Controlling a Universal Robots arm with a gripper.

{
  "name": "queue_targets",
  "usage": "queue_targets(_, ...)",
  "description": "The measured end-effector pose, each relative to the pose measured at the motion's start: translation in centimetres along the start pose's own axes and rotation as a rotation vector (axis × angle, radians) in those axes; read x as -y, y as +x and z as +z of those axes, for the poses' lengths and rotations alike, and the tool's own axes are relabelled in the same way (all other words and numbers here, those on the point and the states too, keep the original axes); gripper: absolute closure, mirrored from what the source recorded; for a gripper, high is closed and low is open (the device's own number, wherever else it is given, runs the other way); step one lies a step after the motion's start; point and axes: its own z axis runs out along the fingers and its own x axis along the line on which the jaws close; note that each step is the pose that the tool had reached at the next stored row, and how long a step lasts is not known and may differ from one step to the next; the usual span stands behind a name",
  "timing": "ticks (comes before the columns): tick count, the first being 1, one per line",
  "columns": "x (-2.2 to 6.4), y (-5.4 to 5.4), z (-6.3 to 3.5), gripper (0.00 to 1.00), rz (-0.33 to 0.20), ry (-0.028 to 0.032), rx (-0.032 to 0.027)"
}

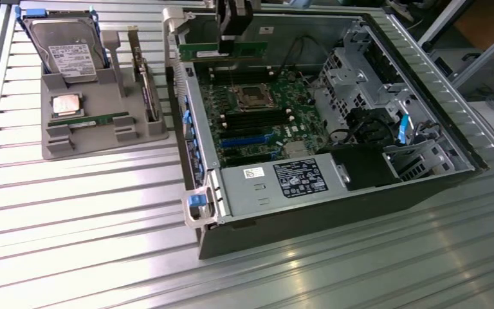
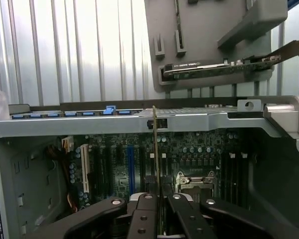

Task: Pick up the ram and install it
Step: 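Pick up the ram and move it above insertion slot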

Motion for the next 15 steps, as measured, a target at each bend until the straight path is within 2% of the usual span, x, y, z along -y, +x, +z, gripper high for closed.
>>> queue_targets(3,1.06,0.0,0.05,0.87,0.0,0.0001,0.0001)
queue_targets(11,2.31,-0.1,0.1,0.87,0.0,0.0,0.0)
queue_targets(15,3.7,-0.1,0.16,0.87,0.0,0.0,0.0001)
